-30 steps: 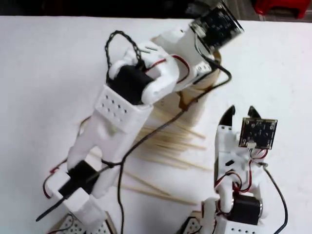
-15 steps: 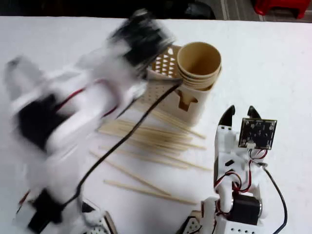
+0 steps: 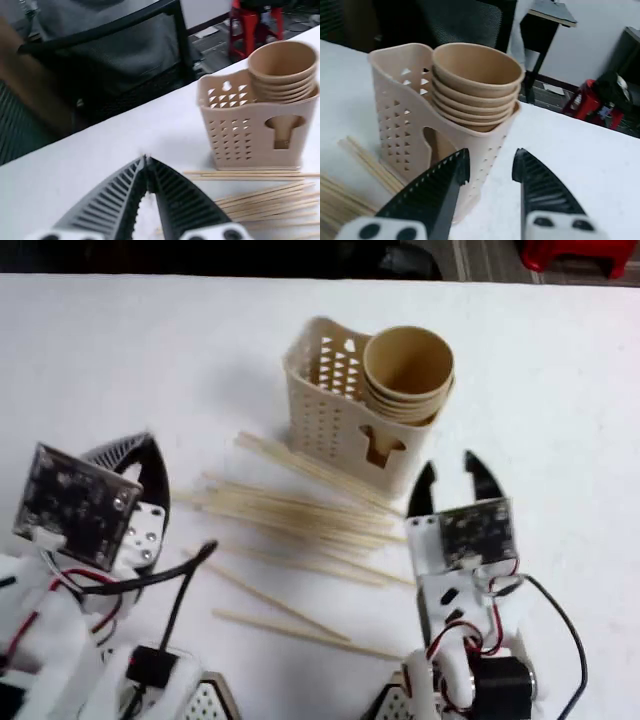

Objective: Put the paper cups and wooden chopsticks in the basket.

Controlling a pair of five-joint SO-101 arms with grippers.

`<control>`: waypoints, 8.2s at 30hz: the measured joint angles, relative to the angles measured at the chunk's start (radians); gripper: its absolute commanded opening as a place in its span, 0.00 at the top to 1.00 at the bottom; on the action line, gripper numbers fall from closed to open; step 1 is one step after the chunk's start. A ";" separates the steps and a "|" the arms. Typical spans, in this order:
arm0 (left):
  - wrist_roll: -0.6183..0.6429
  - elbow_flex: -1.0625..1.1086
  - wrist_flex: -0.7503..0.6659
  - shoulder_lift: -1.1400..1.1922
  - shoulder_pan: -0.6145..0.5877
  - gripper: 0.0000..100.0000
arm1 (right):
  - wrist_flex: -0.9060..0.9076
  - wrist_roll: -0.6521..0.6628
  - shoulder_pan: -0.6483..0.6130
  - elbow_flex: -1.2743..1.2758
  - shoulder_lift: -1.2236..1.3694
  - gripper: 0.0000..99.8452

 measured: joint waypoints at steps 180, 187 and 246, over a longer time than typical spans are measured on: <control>0.198 1.326 -0.555 -0.654 -0.583 0.89 | 0.577 0.242 -0.466 -1.560 1.966 0.98; 0.198 1.326 -0.555 -0.654 -0.583 0.89 | 0.585 0.114 -0.466 -1.763 1.775 0.98; 0.198 1.326 -0.562 -0.654 -0.583 0.89 | -0.322 -0.098 -0.210 -1.318 1.824 0.87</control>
